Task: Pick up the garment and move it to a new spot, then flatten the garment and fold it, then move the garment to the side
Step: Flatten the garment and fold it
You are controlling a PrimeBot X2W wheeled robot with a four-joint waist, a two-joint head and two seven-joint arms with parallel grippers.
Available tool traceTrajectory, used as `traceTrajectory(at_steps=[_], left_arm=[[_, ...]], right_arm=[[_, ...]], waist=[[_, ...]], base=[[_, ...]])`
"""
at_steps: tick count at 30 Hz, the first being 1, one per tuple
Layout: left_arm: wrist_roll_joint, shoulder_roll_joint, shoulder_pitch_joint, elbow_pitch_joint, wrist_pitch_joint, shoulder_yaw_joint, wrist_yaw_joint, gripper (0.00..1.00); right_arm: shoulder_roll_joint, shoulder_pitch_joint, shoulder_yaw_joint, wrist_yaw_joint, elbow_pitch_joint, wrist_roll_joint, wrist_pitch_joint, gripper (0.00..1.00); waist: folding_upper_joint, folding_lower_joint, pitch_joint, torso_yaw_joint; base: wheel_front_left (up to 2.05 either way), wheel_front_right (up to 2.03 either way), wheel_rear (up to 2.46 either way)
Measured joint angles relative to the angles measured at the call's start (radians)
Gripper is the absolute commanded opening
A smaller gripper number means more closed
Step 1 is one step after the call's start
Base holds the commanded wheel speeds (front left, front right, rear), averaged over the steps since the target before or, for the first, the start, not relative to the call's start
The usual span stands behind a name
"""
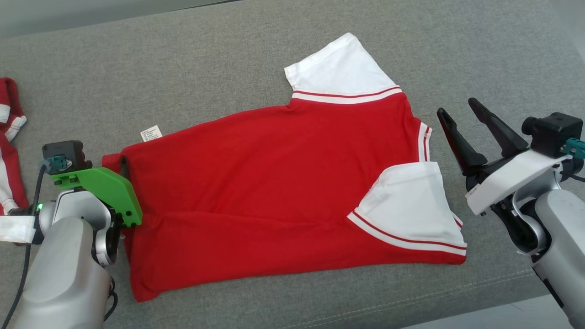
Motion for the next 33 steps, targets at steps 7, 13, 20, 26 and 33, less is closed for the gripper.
traceTrajectory(at_steps=[7, 13, 20, 26, 33], left_arm=[[0.01, -0.001, -0.023, 0.059, -0.014, 0.019, 0.0, 1.0], [0.01, -0.01, -0.035, 0.095, -0.022, 0.008, 0.0, 0.79], [0.015, -0.026, -0.064, 0.118, -0.048, -0.007, 0.0, 0.33], [0.021, -0.026, -0.079, 0.149, -0.08, -0.003, -0.001, 0.0], [0.006, -0.046, -0.089, 0.14, -0.141, 0.017, -0.018, 0.0]], right_arm=[[0.014, -0.002, 0.007, 0.007, 0.007, 0.0, 0.001, 1.0], [0.016, -0.013, 0.011, 0.007, 0.013, 0.0, 0.001, 1.0], [0.017, -0.014, 0.011, 0.007, 0.02, 0.0, 0.001, 1.0], [0.021, -0.016, 0.015, 0.01, 0.027, 0.0, 0.001, 1.0], [0.012, -0.018, -0.005, 0.01, 0.04, 0.001, 0.001, 1.0]], waist=[[0.0, 0.0, -0.002, -0.006], [0.0, 0.0, -0.004, -0.014], [0.0, -0.0001, 0.0, -0.019], [0.0, -0.0001, 0.004, -0.023], [0.0, -0.0001, 0.004, -0.015]], base=[[0.0, 0.0, 0.0], [0.0, 0.0, 0.0], [0.0, 0.0, 0.0], [0.0, 0.0, 0.0], [0.0, 0.0, 0.0]])
